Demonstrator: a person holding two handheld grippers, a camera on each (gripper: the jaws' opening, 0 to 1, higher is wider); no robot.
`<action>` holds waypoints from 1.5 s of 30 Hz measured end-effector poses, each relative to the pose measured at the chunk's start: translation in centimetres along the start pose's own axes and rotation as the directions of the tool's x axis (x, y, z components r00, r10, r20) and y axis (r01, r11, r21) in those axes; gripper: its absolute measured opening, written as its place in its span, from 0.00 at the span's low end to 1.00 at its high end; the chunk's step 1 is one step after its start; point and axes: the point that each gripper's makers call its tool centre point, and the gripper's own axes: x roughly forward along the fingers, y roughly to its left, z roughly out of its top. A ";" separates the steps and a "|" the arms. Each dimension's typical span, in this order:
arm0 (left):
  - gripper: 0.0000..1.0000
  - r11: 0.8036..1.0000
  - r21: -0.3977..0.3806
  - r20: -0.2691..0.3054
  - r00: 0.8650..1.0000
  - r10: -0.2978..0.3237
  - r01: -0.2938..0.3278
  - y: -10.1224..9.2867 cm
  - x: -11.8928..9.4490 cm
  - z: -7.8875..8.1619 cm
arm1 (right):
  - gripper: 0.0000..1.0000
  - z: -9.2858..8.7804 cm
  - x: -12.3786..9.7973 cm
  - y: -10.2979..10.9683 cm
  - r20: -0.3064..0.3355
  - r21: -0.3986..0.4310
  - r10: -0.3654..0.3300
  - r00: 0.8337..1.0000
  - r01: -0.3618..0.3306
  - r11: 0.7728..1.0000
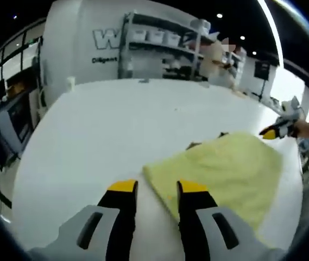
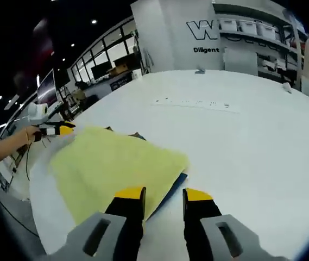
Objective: Fold the garment on the visible template until the final outline fits inside the template.
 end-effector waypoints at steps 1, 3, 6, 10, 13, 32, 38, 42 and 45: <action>0.29 1.000 0.000 0.001 1.000 -0.004 0.004 -0.1 0.0 -0.2 | 0.23 -0.3 -0.2 0.2 0.000 -0.003 0.001 1.000 -0.001 1.000; 0.32 1.000 -0.006 -0.005 1.000 -0.015 0.015 -0.7 -0.3 -1.1 | 0.23 -1.0 -0.6 0.6 -0.012 -0.010 0.006 1.000 -0.006 1.000; 0.29 1.000 0.000 -0.020 1.000 -0.022 0.022 -2.2 -1.5 -2.8 | 0.23 -2.3 -0.9 1.7 -0.034 -0.013 0.016 0.999 -0.017 1.000; 0.29 0.998 0.036 -0.067 0.996 -0.055 0.058 -3.2 -2.2 -5.0 | 0.23 -3.7 -1.0 2.5 -0.063 -0.023 0.027 0.998 -0.028 0.999; 0.28 0.997 0.051 -0.080 0.995 -0.061 0.065 -4.1 -3.0 -5.8 | 0.22 -4.5 -1.4 3.0 -0.073 -0.024 0.027 0.997 -0.028 0.999; 0.03 0.987 -0.143 -0.064 0.995 -0.082 0.072 -6.4 -6.1 -8.4 | 0.10 -7.8 -4.4 5.3 -0.070 0.052 0.021 0.997 -0.018 0.998; 0.00 0.976 -0.210 -0.065 0.995 -0.075 0.060 -6.5 -6.7 -9.0 | 0.02 -8.2 -4.5 5.7 -0.066 0.091 0.024 0.998 -0.018 0.996; 0.00 0.960 -0.275 -0.057 0.996 -0.063 0.045 -6.2 -6.8 -9.6 | 0.00 -8.7 -4.0 5.7 -0.077 0.119 0.023 0.997 -0.014 0.993; 0.00 0.957 -0.287 -0.054 0.997 -0.057 0.039 -6.0 -6.8 -9.6 | 0.00 -8.5 -4.1 5.8 -0.079 0.118 0.026 0.997 -0.016 0.993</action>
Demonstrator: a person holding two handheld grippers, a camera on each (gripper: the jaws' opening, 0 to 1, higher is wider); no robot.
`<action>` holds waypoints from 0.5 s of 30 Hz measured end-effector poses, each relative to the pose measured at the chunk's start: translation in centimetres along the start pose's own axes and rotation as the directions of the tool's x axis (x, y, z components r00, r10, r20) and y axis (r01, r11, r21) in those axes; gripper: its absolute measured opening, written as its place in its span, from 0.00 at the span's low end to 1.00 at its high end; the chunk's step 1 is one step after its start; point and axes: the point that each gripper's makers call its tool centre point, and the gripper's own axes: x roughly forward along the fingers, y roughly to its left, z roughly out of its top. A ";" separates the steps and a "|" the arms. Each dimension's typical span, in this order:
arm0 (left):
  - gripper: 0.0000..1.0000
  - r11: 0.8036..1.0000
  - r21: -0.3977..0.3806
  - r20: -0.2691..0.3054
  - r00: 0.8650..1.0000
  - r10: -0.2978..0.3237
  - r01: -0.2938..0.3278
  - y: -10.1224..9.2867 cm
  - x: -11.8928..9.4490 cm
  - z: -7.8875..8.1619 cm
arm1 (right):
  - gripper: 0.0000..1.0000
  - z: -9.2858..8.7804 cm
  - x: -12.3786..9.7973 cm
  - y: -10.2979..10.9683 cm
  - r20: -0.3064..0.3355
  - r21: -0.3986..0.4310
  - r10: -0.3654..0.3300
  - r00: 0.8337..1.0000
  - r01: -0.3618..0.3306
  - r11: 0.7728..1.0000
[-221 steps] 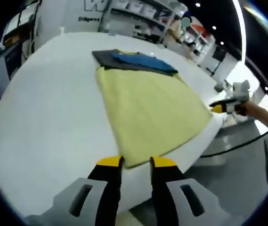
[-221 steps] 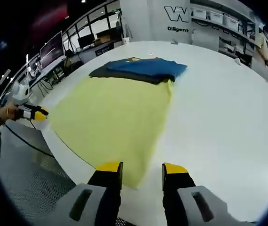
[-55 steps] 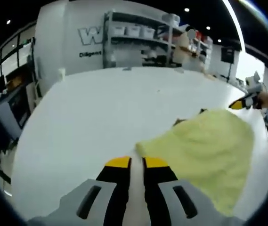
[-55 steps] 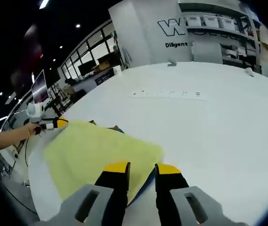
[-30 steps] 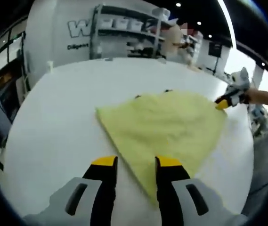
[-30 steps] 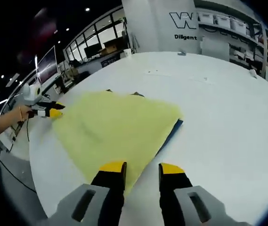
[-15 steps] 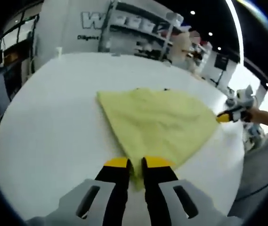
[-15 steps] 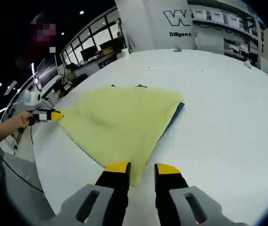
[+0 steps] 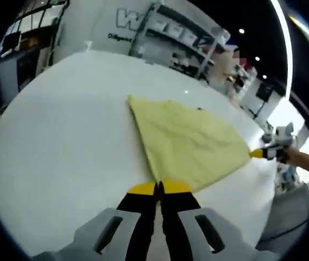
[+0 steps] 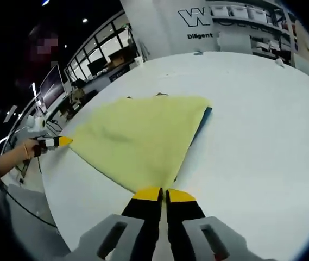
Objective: Fold the garment on the visible template until the final outline fits inside the template.
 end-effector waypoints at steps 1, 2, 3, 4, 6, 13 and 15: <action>0.00 1.000 -0.008 -0.001 1.000 0.004 -0.004 0.0 0.0 0.0 | 0.00 0.0 -0.1 0.0 0.000 0.000 0.003 1.000 -0.003 1.000; 0.00 1.000 -0.020 -0.004 1.000 0.009 -0.009 0.1 0.0 0.0 | 0.00 -0.1 -0.1 -0.1 -0.006 0.003 0.003 1.000 -0.003 1.000; 0.00 0.999 -0.038 -0.009 1.000 0.015 -0.015 0.1 -0.1 -0.1 | 0.00 -0.2 -0.2 0.0 -0.009 0.003 0.001 1.000 -0.001 1.000; 0.00 0.999 -0.039 -0.012 1.000 0.017 -0.017 0.3 -0.1 0.0 | 0.00 -0.3 -0.4 0.0 -0.014 -0.002 0.000 1.000 0.000 1.000; 0.00 0.999 -0.028 -0.013 0.999 0.034 -0.034 0.3 -0.4 -0.2 | 0.00 -0.7 -0.6 0.2 -0.022 -0.013 -0.007 1.000 0.007 1.000; 0.00 0.997 0.040 -0.060 0.996 0.071 -0.068 -0.6 -1.1 -1.5 | 0.00 -2.0 -1.4 -0.1 -0.029 -0.026 -0.046 0.999 0.045 0.999; 0.00 0.995 0.070 -0.072 0.995 0.069 -0.064 -1.3 -1.5 -2.0 | 0.00 -2.2 -1.7 -0.1 -0.029 -0.019 -0.051 0.998 0.050 0.999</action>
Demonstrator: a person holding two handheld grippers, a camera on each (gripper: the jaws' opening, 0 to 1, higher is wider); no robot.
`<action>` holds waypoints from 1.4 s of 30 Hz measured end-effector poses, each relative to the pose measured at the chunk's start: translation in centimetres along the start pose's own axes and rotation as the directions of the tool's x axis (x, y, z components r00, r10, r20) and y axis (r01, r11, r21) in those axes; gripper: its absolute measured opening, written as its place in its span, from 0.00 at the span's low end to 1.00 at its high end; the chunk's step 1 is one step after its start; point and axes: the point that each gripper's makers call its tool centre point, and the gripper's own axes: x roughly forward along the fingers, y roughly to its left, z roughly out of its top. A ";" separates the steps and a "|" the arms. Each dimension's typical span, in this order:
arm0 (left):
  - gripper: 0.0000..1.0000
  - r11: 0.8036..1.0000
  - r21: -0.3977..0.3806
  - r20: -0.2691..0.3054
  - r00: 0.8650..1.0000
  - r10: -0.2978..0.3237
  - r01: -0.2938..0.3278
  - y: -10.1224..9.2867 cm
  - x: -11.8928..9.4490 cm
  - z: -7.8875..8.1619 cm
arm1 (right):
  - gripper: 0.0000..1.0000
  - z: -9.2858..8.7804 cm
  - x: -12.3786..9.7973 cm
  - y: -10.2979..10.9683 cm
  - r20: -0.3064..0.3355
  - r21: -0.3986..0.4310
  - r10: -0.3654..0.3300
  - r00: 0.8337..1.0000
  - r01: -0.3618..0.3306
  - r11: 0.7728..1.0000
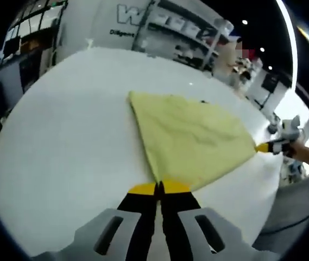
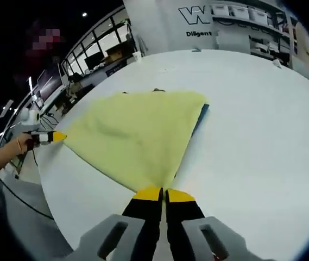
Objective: Fold the garment on the visible template until the final outline fits inside the template.
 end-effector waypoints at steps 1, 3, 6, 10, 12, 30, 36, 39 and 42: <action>0.00 1.000 0.011 -0.007 1.000 -0.001 0.001 -0.5 -0.2 -0.1 | 0.00 -0.4 -0.2 0.0 -0.002 0.001 -0.002 1.000 0.002 1.000; 0.00 1.000 0.031 -0.017 1.000 -0.002 0.003 -0.6 -0.2 -0.6 | 0.00 -0.8 -0.5 0.1 -0.002 0.002 -0.007 1.000 0.007 1.000; 0.00 0.999 0.035 -0.026 1.000 -0.007 0.008 -1.2 -0.3 -0.9 | 0.00 -0.9 -0.5 0.0 0.004 -0.011 -0.019 1.000 0.019 1.000; 0.00 0.995 0.103 -0.015 1.000 0.001 0.001 -1.0 -0.4 -0.7 | 0.00 -0.8 -0.7 0.3 0.000 -0.046 -0.032 0.999 0.032 0.998; 0.00 0.994 0.097 0.021 0.998 -0.053 0.051 -1.6 -0.6 0.1 | 0.00 0.0 -1.2 1.1 0.046 -0.029 0.015 0.999 -0.014 0.999; 0.14 0.967 0.253 0.095 0.995 0.017 -0.041 -1.6 -5.2 1.0 | 0.23 0.1 -6.7 2.4 0.196 -0.044 -0.035 0.980 0.044 0.998; 0.45 0.961 0.268 0.216 0.976 0.011 -0.070 -3.5 -7.7 2.5 | 0.29 0.5 -8.8 3.9 0.248 -0.078 -0.009 0.969 0.029 0.997; 0.54 0.954 0.291 0.283 0.959 -0.008 -0.077 -4.9 -9.1 3.2 | 0.39 0.7 -9.8 4.6 0.293 -0.090 -0.011 0.956 0.039 0.995; 0.63 0.956 0.281 0.320 0.947 -0.013 -0.082 -5.7 -10.0 3.3 | 0.59 1.3 -10.4 4.4 0.338 -0.088 -0.034 0.940 0.067 0.994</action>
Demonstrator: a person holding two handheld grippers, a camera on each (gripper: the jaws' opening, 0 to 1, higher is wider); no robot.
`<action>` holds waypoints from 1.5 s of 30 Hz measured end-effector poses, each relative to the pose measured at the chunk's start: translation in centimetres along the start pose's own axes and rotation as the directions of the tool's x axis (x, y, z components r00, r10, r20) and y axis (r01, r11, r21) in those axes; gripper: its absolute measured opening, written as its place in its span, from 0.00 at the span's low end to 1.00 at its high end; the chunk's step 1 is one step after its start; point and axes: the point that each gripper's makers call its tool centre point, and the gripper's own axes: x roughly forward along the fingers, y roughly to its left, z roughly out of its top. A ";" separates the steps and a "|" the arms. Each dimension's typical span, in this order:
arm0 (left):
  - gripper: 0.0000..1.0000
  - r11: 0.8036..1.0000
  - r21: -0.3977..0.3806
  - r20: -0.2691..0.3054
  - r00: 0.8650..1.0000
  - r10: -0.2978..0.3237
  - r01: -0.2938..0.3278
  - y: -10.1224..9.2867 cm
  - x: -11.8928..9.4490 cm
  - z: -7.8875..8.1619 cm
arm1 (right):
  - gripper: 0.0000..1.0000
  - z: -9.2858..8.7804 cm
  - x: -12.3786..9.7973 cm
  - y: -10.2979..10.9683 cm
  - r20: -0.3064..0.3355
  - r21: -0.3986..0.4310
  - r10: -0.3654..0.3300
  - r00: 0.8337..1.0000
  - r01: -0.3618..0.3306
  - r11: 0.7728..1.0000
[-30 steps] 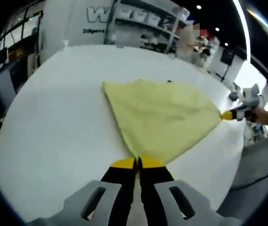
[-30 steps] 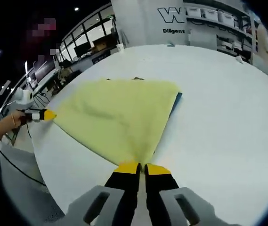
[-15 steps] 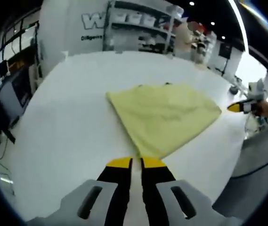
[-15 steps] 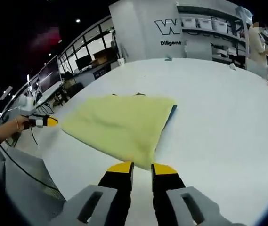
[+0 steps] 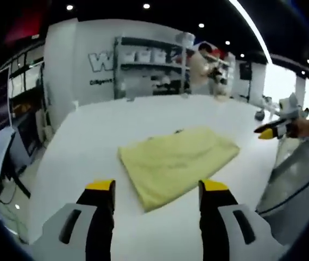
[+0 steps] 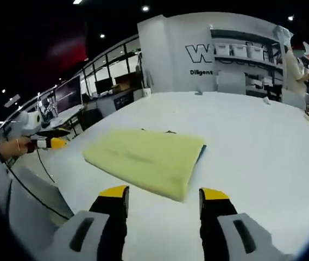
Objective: Fold the garment on the visible template until the final outline fits inside the template.
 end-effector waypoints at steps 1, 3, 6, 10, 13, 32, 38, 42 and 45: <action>0.67 1.000 0.005 0.003 1.000 0.001 -0.001 -0.2 -0.3 0.1 | 0.62 0.1 -0.2 0.2 0.009 -0.003 -0.003 1.000 0.003 1.000; 0.74 1.000 0.014 0.012 1.000 0.001 -0.001 -1.0 -1.0 0.3 | 0.64 0.1 -0.6 0.5 0.021 -0.009 0.002 1.000 -0.002 1.000; 0.74 1.000 0.000 0.026 1.000 -0.005 0.005 -1.3 -1.4 -0.1 | 0.74 0.1 -1.2 0.3 0.026 -0.106 -0.042 0.999 0.044 0.993; 0.77 0.996 0.060 -0.012 0.998 -0.061 0.062 -2.9 -2.1 -0.9 | 0.81 0.8 -1.9 1.2 0.093 -0.065 -0.026 0.995 0.032 0.997; 0.83 0.995 0.070 0.008 0.997 -0.071 0.070 -3.4 -2.4 -0.7 | 0.83 0.9 -2.6 1.6 0.121 -0.059 -0.027 0.992 0.035 0.998; 0.92 0.995 0.036 0.082 0.993 -0.091 0.088 -7.3 -4.0 -0.7 | 0.78 2.7 -4.6 2.2 0.211 -0.039 -0.005 0.977 0.013 0.999; 0.90 0.993 0.067 0.059 0.994 -0.097 0.093 -7.8 -3.9 -1.1 | 0.74 2.5 -4.6 2.7 0.203 -0.059 0.013 0.979 -0.001 0.998; 0.89 0.995 0.055 0.068 0.994 -0.083 0.080 -7.6 -4.1 -0.9 | 0.73 2.5 -4.7 2.7 0.211 -0.045 0.014 0.977 -0.005 0.999; 0.88 0.995 0.052 0.059 0.995 -0.084 0.081 -7.6 -4.0 -1.1 | 0.72 2.4 -4.5 2.8 0.201 -0.056 0.018 0.979 -0.007 0.998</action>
